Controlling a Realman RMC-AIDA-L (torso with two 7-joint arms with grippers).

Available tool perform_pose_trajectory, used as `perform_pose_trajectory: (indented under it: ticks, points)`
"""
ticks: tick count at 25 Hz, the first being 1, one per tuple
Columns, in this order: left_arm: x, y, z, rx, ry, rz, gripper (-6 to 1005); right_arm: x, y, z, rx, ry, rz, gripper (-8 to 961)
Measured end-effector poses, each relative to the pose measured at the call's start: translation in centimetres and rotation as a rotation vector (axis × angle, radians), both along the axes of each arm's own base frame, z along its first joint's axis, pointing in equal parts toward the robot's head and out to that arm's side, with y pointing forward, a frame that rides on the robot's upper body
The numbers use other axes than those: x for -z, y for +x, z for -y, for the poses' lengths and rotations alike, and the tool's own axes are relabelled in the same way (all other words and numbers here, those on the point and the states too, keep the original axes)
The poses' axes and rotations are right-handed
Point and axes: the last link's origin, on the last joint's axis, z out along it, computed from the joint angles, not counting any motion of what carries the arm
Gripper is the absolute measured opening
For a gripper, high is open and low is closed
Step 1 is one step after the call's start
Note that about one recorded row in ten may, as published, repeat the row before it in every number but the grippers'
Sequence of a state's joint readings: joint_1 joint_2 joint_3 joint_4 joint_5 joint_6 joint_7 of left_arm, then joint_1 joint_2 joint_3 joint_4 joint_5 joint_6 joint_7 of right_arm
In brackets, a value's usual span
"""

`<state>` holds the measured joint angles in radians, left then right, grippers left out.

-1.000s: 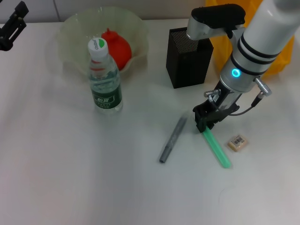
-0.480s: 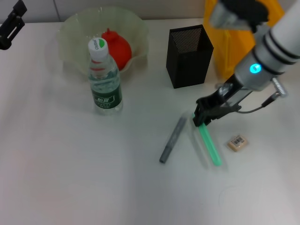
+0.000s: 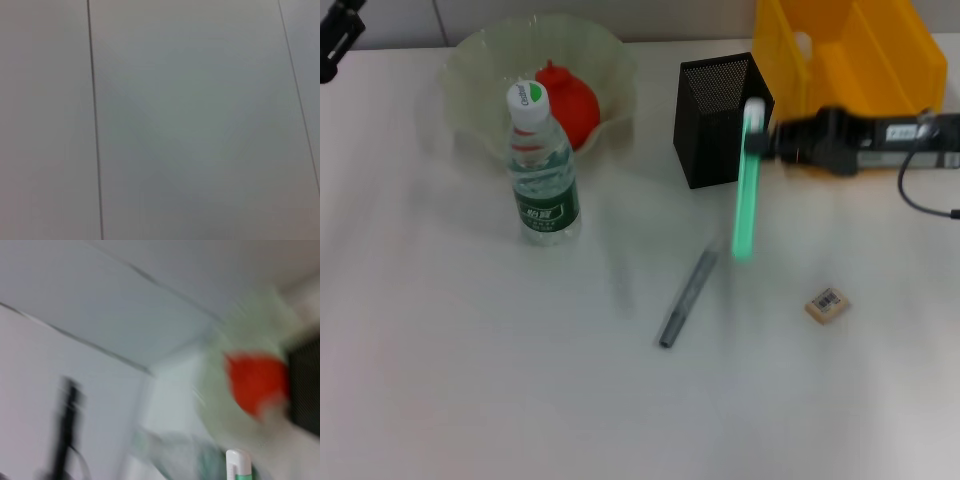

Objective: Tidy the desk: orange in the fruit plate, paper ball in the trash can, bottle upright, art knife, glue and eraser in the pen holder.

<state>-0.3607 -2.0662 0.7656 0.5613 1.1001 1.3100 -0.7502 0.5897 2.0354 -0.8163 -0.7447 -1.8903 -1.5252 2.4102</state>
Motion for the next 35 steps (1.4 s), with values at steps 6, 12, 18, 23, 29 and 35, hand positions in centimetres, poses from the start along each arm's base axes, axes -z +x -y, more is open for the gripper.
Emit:
perform_pose_trajectory:
  ticks: [6,12,18,23,29,35]
  points:
    - [-0.3,0.6,-0.6,0.014,0.012,0.008,619,-1.2,0.4,0.0,-0.166,0.395,-0.215,150]
    - [-0.3,1.1,-0.9,0.03,0.011,0.014,619,-0.6,0.3,-1.8,-0.266,0.623,-0.078,150]
    - [-0.3,1.0,-0.6,0.038,0.009,0.021,619,0.2,0.9,-3.7,-0.303,0.696,0.112,150]
    - [-0.4,0.8,-0.3,0.032,0.015,0.032,619,0.8,0.8,-4.5,-0.337,0.726,0.192,150]
    - [-0.4,0.7,-0.2,0.029,0.018,0.033,619,1.3,-0.2,-5.5,-0.377,0.742,0.235,150]
    - [-0.3,0.7,-0.3,0.027,0.02,0.03,619,2.3,-0.1,-6.2,-0.38,0.713,0.315,151]
